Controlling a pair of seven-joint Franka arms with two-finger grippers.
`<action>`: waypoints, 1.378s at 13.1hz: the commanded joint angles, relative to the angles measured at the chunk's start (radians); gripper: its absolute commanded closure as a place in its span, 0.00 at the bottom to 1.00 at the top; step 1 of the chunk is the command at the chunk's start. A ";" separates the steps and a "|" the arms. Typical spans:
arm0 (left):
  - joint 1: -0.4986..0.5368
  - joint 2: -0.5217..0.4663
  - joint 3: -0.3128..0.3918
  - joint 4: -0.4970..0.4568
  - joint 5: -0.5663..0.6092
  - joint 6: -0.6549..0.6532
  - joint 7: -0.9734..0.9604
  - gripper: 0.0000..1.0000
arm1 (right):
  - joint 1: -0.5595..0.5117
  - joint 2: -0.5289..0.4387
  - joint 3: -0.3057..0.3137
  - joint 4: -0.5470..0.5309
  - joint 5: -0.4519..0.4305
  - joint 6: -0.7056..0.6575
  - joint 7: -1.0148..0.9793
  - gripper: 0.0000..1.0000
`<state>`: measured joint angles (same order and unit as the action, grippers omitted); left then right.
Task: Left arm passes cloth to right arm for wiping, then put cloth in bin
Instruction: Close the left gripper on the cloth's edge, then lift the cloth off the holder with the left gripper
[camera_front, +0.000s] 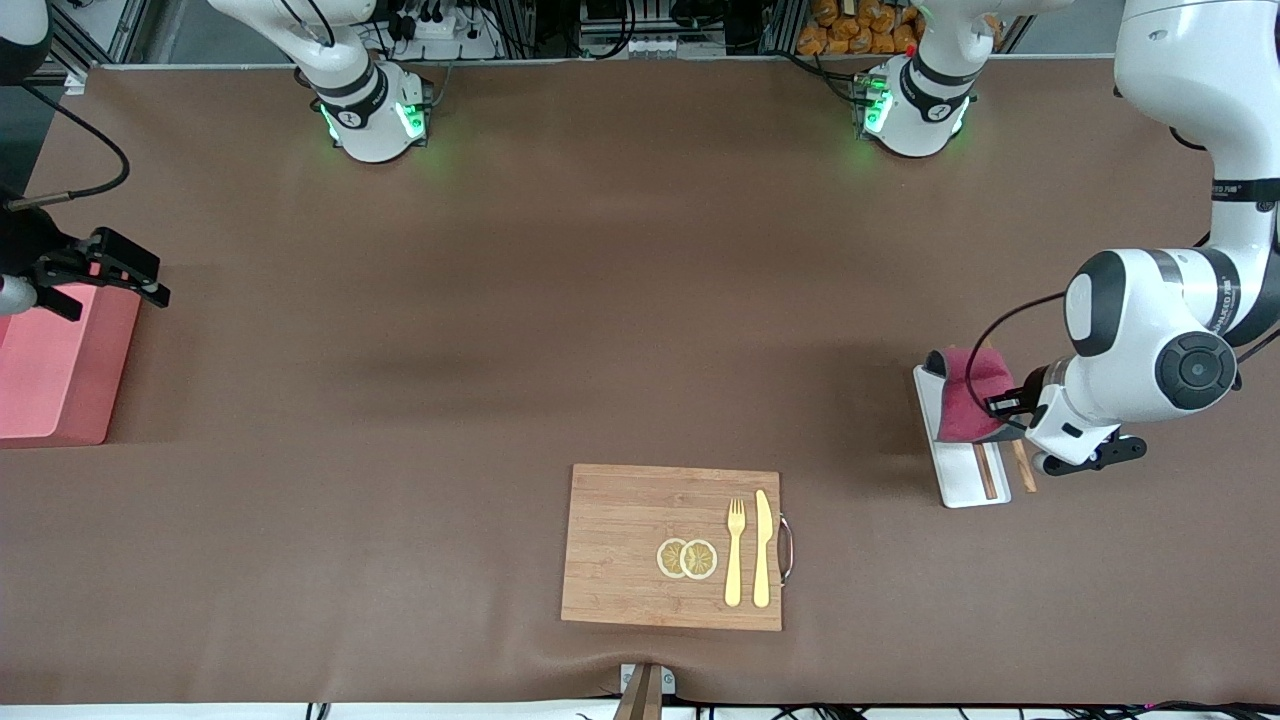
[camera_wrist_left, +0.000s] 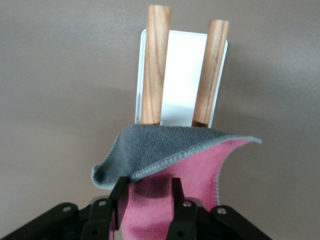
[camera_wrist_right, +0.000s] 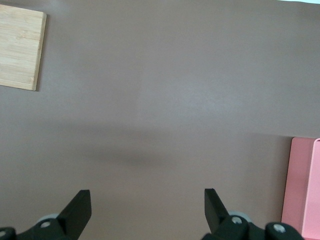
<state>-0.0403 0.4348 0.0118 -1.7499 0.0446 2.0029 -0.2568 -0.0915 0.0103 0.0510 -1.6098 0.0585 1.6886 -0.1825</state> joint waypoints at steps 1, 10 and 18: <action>0.003 0.010 0.000 0.015 0.003 0.007 0.010 0.68 | 0.004 0.000 -0.002 -0.004 -0.005 -0.004 0.000 0.00; 0.000 0.010 -0.001 0.020 0.003 0.007 0.014 1.00 | -0.005 0.005 -0.005 0.002 -0.005 -0.006 -0.011 0.00; -0.012 -0.125 -0.045 0.039 -0.008 -0.094 0.011 1.00 | -0.014 0.007 -0.008 0.005 -0.005 -0.021 0.000 0.00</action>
<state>-0.0478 0.3740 -0.0076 -1.7107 0.0454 1.9585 -0.2538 -0.0930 0.0143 0.0422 -1.6146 0.0572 1.6779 -0.1826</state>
